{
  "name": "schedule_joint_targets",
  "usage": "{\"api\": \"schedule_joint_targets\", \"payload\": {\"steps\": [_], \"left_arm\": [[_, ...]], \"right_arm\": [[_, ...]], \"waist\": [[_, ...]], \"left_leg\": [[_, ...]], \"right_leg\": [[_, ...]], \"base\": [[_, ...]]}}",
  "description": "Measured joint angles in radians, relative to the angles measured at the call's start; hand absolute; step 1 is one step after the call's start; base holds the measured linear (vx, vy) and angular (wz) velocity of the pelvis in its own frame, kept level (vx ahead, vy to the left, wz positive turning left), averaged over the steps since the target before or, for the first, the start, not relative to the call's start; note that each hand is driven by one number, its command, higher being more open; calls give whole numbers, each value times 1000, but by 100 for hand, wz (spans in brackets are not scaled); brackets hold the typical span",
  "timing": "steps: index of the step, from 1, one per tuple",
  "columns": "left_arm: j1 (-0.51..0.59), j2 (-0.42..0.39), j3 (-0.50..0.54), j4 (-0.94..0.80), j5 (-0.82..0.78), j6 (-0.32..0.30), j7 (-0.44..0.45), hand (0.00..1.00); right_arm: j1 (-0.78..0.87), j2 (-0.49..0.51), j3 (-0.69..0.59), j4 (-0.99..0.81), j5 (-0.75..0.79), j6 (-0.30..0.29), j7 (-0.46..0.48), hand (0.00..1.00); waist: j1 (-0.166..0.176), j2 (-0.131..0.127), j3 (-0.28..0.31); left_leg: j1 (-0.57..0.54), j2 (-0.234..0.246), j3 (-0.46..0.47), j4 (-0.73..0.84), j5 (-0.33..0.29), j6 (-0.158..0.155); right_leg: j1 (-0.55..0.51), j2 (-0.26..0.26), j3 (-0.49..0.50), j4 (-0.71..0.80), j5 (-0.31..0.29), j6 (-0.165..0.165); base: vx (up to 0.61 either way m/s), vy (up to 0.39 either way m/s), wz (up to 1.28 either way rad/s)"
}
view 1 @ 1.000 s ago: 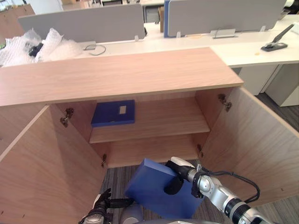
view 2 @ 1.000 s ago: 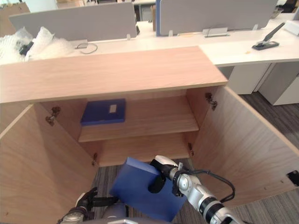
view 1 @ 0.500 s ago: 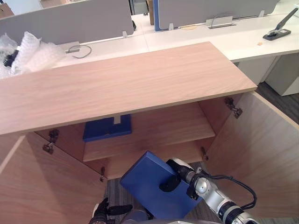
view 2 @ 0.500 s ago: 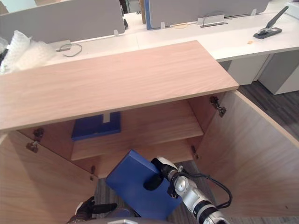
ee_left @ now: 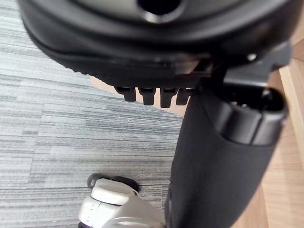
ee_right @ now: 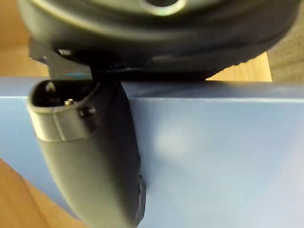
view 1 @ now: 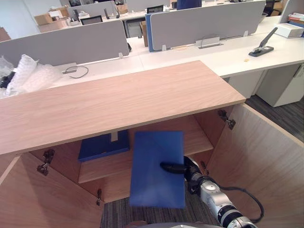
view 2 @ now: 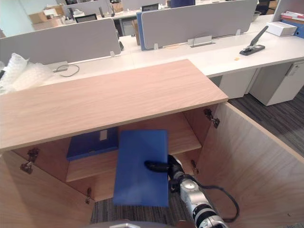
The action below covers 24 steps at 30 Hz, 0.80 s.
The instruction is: Walk over to the cabinet, pick up the folder, carry it to the office cabinet, place the folder inside the office cabinet, then close the office cabinet door
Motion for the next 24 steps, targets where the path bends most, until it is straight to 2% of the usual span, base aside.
{"api": "schedule_joint_targets", "payload": {"steps": [3,7,12,15,19,21,22,24], "left_arm": [[27,-19,51,-3,-23,0,-2,100],[45,-26,97,-3,-39,1,-9,100],[44,-36,129,-3,-59,5,-8,100],[44,-38,129,-4,-81,5,-8,100],[39,-71,137,-41,-122,3,-5,100],[18,-88,127,-65,-158,3,3,100],[15,-88,125,-73,-166,3,6,100],[1,-91,118,-111,-189,1,13,100]], "right_arm": [[9,8,-20,-5,219,0,9,0],[9,48,-78,-3,402,-12,5,0],[-5,75,-128,67,529,-37,-13,0],[-12,94,-165,151,606,-39,-40,0],[-37,114,-215,186,683,-48,-84,0],[-140,149,-285,176,719,-84,-113,0],[-170,159,-307,167,729,-94,-117,0],[-320,176,-407,136,775,-128,-130,0]], "waist": [[3,16,-20],[27,10,-27],[34,12,-35],[38,10,-37],[68,16,-22],[78,25,21],[79,29,31],[81,50,73]], "left_leg": [[16,37,-13,-44,18,-26],[47,71,-15,-76,20,-43],[49,65,-26,-96,19,-43],[40,49,-39,-98,20,-42],[-15,27,-68,-46,15,-29],[-125,-11,-87,101,-14,-14],[-160,-18,-88,144,-28,-10],[-299,-40,-89,312,-92,3]], "right_leg": [[38,48,-24,-82,25,-12],[91,93,-34,-157,46,-31],[113,92,-40,-203,57,-21],[121,78,-57,-220,62,-13],[81,38,-89,-161,44,0],[-24,-26,-116,22,-24,4],[-53,-41,-122,67,-45,2],[-176,-97,-140,254,-125,-2]], "base": [[85,-175,7],[134,-123,1],[111,4,4],[56,68,14],[-32,67,25],[-175,73,42],[-226,51,56],[-297,20,57]]}}
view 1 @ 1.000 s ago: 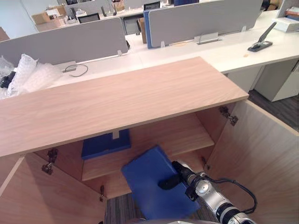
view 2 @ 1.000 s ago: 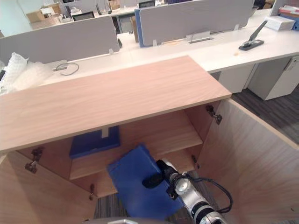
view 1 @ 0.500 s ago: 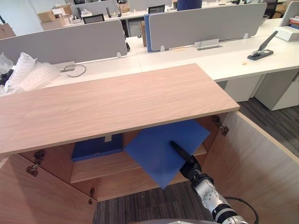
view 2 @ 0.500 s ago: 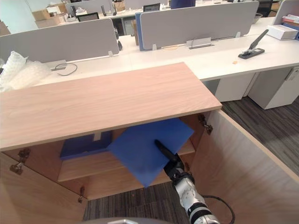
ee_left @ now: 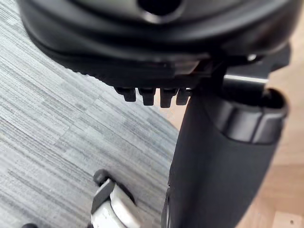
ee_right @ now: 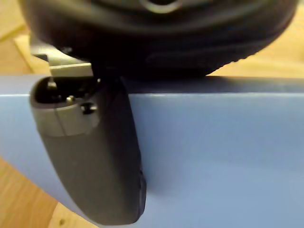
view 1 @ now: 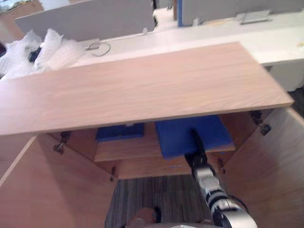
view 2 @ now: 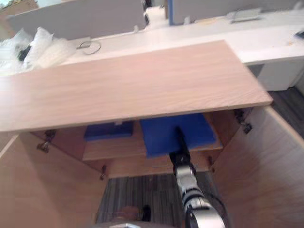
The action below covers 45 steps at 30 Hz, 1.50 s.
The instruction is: Walk over to the cabinet, pick up the folder, carry it to the office cabinet, place the folder inside the office cabinet, then close the office cabinet door
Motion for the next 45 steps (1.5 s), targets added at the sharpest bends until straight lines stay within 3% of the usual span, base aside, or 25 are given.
{"api": "schedule_joint_targets", "payload": {"steps": [2,7,10,16,28,29,36,45], "left_arm": [[0,-2,0,-16,-11,-1,2,100],[24,-17,11,-19,-21,0,6,100],[19,-21,20,-21,-21,2,2,100],[-29,-24,12,-29,-20,-1,-11,100],[-35,-18,-49,-85,-45,3,-48,100],[-32,-18,-49,-86,-45,3,-48,100],[-30,-18,-47,-117,-45,21,-46,100],[-31,-18,-48,-155,-59,23,-45,100]], "right_arm": [[-110,-1,-78,-10,15,-22,-16,0],[-297,-29,-323,-16,16,-71,-71,0],[-335,-80,-379,-16,16,-91,-108,0],[-458,-182,-397,-16,-5,-73,-156,0],[-617,-388,-354,-25,-144,-1,-175,0],[-617,-388,-354,-25,-144,2,-179,100],[-617,-388,-354,-23,-143,6,-213,100],[-614,-343,-354,-21,-147,4,-218,100]], "waist": [[12,12,19],[21,26,54],[33,35,65],[46,53,97],[93,80,157],[97,81,158],[113,83,158],[99,83,158]], "left_leg": [[-97,-18,-7,101,-30,2],[-267,-60,2,239,-51,4],[-348,-82,15,337,-84,11],[-502,-103,64,499,-133,27],[-656,-112,93,654,-170,26],[-661,-111,97,654,-170,26],[-660,-101,103,637,-169,21],[-621,-95,101,604,-169,17]], "right_leg": [[-87,-36,0,111,-46,-1],[-253,-117,17,282,-88,2],[-337,-151,52,380,-118,21],[-517,-194,141,546,-164,33],[-703,-213,222,723,-216,26],[-713,-212,227,728,-217,24],[-731,-204,233,731,-224,10],[-691,-196,222,702,-226,6]], "base": [[-332,-16,38],[-192,-15,24],[-65,29,7],[4,20,-2],[8,-14,0],[37,-63,-4],[63,-88,-4],[67,-75,-2]]}}
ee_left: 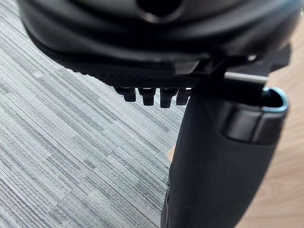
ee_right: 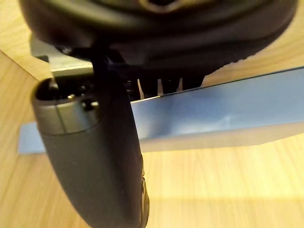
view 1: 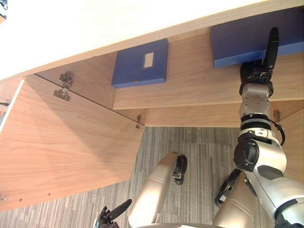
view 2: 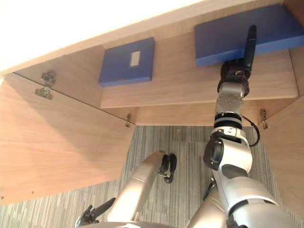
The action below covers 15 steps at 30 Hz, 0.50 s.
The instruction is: Walk over to the cabinet, pick up the folder, carry it to the office cabinet, place the folder inside the office cabinet, then close the office cabinet door
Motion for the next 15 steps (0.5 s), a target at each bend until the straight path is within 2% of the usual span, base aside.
{"api": "schedule_joint_targets", "payload": {"steps": [11,15], "left_arm": [[0,-3,33,0,-4,0,15,100],[0,-4,52,3,-4,0,17,100]], "right_arm": [[36,66,26,21,-129,18,8,100],[65,51,98,70,-394,91,50,100]], "waist": [[-9,-8,-3],[-19,-27,-10]], "left_leg": [[47,1,8,-45,0,-1],[54,5,10,-53,-1,-2]], "right_leg": [[37,5,0,-39,1,2],[40,10,1,-44,1,2]], "base": [[66,-57,-3],[48,-59,-4]]}}
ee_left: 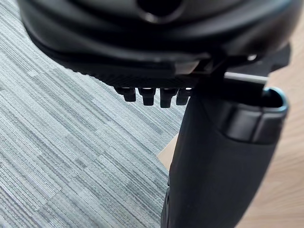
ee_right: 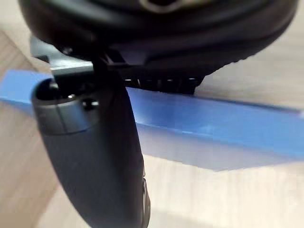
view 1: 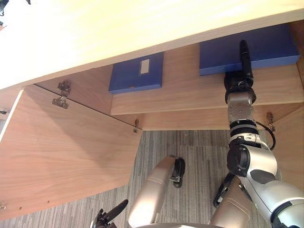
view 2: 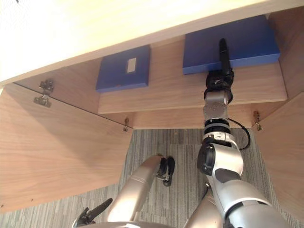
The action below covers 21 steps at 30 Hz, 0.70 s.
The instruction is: Walk over to the cabinet, pick up the folder, carry it to the office cabinet, place the folder inside the office cabinet, then close the office cabinet door
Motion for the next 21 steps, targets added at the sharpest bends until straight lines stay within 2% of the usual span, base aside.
{"api": "schedule_joint_targets", "payload": {"steps": [2,5,7,9,11,14,21], "left_arm": [[0,0,0,2,5,0,-3,100],[0,0,0,6,22,0,-10,100],[1,0,2,6,32,0,-23,100],[1,0,2,6,50,0,-30,100],[1,4,2,6,63,0,-42,100],[1,10,2,0,77,0,-50,100],[5,56,-9,-36,78,-1,-77,100]], "right_arm": [[10,-25,73,37,-175,72,62,100],[16,-53,172,65,-430,140,151,100],[17,-77,231,76,-570,157,207,100],[17,-100,279,76,-643,159,240,100],[18,-131,318,76,-789,152,298,100],[28,-149,343,75,-905,135,323,100],[71,-176,394,72,-1058,98,374,100]], "waist": [[-9,-12,-6],[-17,-26,-13],[-18,-37,-20],[-18,-42,-22],[-19,-46,-24],[-19,-48,-25],[-18,-56,-29]], "left_leg": [[6,4,-1,-3,-1,-2],[24,5,1,-13,-1,-3],[28,6,0,-19,-1,-3],[28,7,-2,-21,0,-4],[29,7,-3,-24,0,-4],[42,6,-8,-33,1,-4],[90,2,-27,-86,15,-9]], "right_leg": [[6,4,-2,-3,0,0],[22,6,-3,-12,0,0],[26,8,-6,-17,0,0],[28,9,-8,-20,0,0],[31,8,-12,-25,0,0],[49,7,-22,-35,1,0],[113,5,-57,-86,7,2]], "base": [[53,-66,-4],[47,-58,-4],[48,-60,-1],[53,-54,1],[65,-56,2],[60,-53,3],[57,-57,5]]}}
